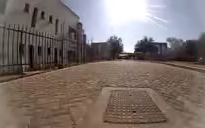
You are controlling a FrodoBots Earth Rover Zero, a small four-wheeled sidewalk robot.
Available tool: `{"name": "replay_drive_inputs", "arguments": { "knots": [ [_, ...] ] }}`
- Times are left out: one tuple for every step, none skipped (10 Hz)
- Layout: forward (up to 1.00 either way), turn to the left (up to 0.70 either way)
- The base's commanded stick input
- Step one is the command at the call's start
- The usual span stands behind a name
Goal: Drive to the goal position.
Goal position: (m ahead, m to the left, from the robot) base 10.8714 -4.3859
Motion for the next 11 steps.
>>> {"name": "replay_drive_inputs", "arguments": {
  "knots": [
    [-1.00,0.00],
    [-1.00,0.00],
    [-1.00,0.00],
    [-0.93,0.00],
    [-0.45,0.00],
    [0.00,0.00],
    [0.00,0.00],
    [0.00,0.00],
    [0.00,0.00],
    [0.00,0.00],
    [0.00,0.00]
  ]
}}
